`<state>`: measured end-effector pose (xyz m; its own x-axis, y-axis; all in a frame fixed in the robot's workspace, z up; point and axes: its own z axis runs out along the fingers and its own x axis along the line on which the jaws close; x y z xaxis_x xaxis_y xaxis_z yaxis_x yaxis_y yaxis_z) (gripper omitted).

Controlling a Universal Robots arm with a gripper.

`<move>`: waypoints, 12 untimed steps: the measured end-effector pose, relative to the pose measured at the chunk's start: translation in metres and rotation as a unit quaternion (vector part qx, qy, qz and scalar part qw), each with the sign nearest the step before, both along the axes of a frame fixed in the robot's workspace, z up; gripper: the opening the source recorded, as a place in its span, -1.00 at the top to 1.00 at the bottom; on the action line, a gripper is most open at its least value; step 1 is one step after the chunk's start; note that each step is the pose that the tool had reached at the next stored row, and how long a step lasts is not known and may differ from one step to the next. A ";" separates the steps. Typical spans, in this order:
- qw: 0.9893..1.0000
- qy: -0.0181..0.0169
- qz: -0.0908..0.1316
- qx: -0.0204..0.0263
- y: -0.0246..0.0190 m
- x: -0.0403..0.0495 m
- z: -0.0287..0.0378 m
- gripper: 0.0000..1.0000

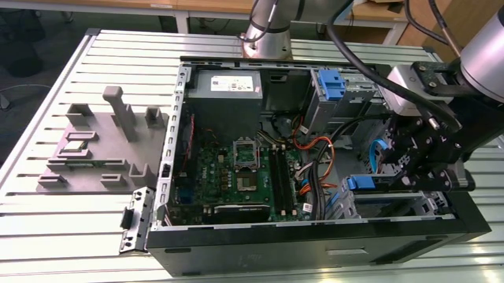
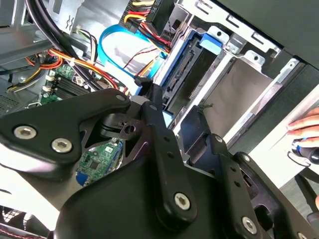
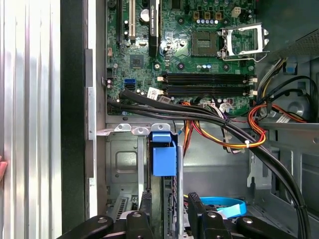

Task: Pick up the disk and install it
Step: 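Insert the first disk wire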

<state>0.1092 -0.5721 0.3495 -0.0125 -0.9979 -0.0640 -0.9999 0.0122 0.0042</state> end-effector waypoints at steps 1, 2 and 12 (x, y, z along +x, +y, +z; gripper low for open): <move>1.000 0.000 0.000 0.000 0.0000 0.0000 0.0005 0.15; 1.000 0.000 0.000 0.000 0.0000 0.0000 0.0010 0.15; 1.000 0.000 0.000 0.000 0.0000 0.0000 0.0033 0.15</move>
